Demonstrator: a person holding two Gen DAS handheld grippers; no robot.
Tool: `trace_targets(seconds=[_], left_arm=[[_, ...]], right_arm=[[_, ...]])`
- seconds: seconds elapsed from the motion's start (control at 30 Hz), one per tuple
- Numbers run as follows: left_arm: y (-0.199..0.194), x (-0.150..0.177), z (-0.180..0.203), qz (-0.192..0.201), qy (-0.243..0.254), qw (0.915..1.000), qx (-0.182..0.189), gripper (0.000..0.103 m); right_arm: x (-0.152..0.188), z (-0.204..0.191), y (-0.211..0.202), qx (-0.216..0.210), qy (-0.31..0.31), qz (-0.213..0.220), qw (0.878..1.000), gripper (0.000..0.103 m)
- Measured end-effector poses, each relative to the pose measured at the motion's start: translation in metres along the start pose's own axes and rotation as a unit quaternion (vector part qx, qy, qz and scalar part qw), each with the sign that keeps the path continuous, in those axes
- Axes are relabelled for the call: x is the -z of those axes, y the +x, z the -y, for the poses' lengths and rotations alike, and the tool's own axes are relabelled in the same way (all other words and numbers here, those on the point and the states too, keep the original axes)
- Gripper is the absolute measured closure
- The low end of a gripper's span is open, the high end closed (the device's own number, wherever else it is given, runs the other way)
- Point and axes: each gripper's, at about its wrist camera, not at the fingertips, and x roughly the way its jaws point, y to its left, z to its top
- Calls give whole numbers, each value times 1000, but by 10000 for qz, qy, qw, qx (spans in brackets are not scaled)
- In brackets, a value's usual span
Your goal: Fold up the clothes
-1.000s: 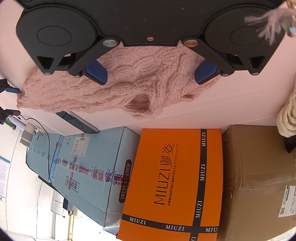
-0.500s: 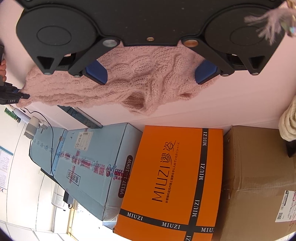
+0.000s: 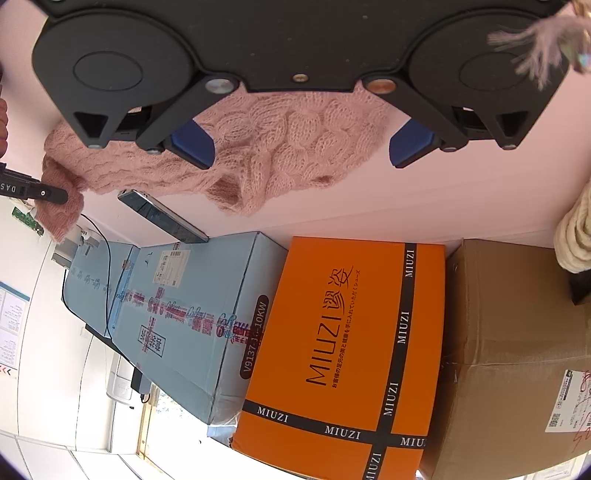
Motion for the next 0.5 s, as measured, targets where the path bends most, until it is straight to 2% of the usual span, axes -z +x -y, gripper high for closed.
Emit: trace_targets(seconds=[0.1,0.13,0.2,0.23,0.27,0.37,0.5], left_arm=[[0,0,0,7,-15,10000,14,0],[0,0,0,10,-19,10000,18,0],[0,0,0,15,-23,10000,27,0],[-1,0,0,14,-28,10000,31,0],[-1,0,-1,13,-32,10000,34,0],[0,-1,-1,-2,-40,10000,39,0],[-1,0,0,-18,-46,10000,33,0]], right_arm=[[6,-21,9,-502,-223,-266,9981,84],[8,-27,10,-628,-315,-315,9970,80],[11,-39,10,-856,-508,-393,9943,55],[12,-44,10,-970,-605,-431,9925,31],[14,-50,6,-1134,-660,-340,9908,22],[11,-54,2,-1406,-710,-241,9872,22],[15,-55,12,-1664,-413,-632,9832,22]])
